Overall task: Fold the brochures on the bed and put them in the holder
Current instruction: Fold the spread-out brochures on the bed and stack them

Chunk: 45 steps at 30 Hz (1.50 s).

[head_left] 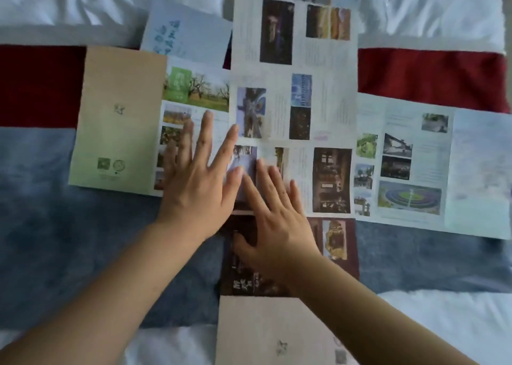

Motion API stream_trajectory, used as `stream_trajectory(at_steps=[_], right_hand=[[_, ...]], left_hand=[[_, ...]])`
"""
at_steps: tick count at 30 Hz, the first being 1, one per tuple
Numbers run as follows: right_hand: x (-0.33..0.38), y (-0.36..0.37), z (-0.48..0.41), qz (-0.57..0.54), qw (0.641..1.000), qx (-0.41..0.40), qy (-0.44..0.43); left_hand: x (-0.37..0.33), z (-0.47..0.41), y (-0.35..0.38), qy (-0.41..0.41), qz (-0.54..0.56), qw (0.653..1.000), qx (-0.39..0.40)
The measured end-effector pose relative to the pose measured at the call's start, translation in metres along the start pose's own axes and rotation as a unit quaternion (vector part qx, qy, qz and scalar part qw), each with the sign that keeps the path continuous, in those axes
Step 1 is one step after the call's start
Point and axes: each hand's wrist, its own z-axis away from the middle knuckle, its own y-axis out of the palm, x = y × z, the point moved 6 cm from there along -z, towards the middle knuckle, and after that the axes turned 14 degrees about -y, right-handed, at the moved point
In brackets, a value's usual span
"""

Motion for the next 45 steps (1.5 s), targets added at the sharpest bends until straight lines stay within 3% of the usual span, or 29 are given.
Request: stream_trajectory(at_steps=[5, 8, 12, 15, 19, 22, 26, 29, 32, 40, 45], right_hand=[[-0.028, -0.010, 0.018, -0.003, 0.990, 0.109, -0.085], [-0.021, -0.023, 0.012, 0.006, 0.995, 0.046, -0.085], [-0.014, -0.022, 0.006, -0.065, 0.992, -0.057, 0.092], [-0.016, -0.016, -0.010, -0.198, 0.949, -0.115, 0.219], [-0.012, -0.012, -0.044, -0.229, 0.922, -0.136, 0.280], [-0.012, -0.014, -0.056, -0.159, 0.948, -0.118, 0.251], [-0.018, -0.023, -0.059, -0.042, 0.982, -0.118, 0.144], [-0.028, -0.031, -0.058, -0.026, 0.993, -0.104, 0.059], [-0.040, -0.039, -0.052, -0.028, 0.995, -0.098, 0.011], [-0.038, -0.051, -0.038, 0.068, 0.987, -0.112, -0.092], [-0.022, -0.054, -0.049, 0.051, 0.985, -0.162, -0.031]], left_hand=[[-0.016, -0.029, 0.004, 0.047, -0.034, 0.998, -0.013], [-0.021, -0.030, 0.027, 0.057, -0.071, 0.996, 0.014], [-0.017, -0.016, 0.038, 0.018, -0.031, 0.999, 0.006], [-0.023, 0.001, 0.049, 0.013, -0.021, 1.000, 0.017], [-0.032, 0.031, 0.076, 0.065, -0.103, 0.988, 0.097], [-0.039, 0.054, 0.080, 0.082, -0.098, 0.986, 0.108], [-0.048, 0.074, 0.070, 0.046, -0.037, 0.991, 0.121], [-0.056, 0.081, 0.047, 0.047, 0.072, 0.993, 0.084], [-0.039, 0.075, 0.026, 0.054, 0.093, 0.994, 0.034], [0.072, 0.005, 0.014, -0.096, -0.029, 0.994, -0.035], [0.081, 0.013, 0.030, -0.129, -0.045, 0.990, -0.039]])
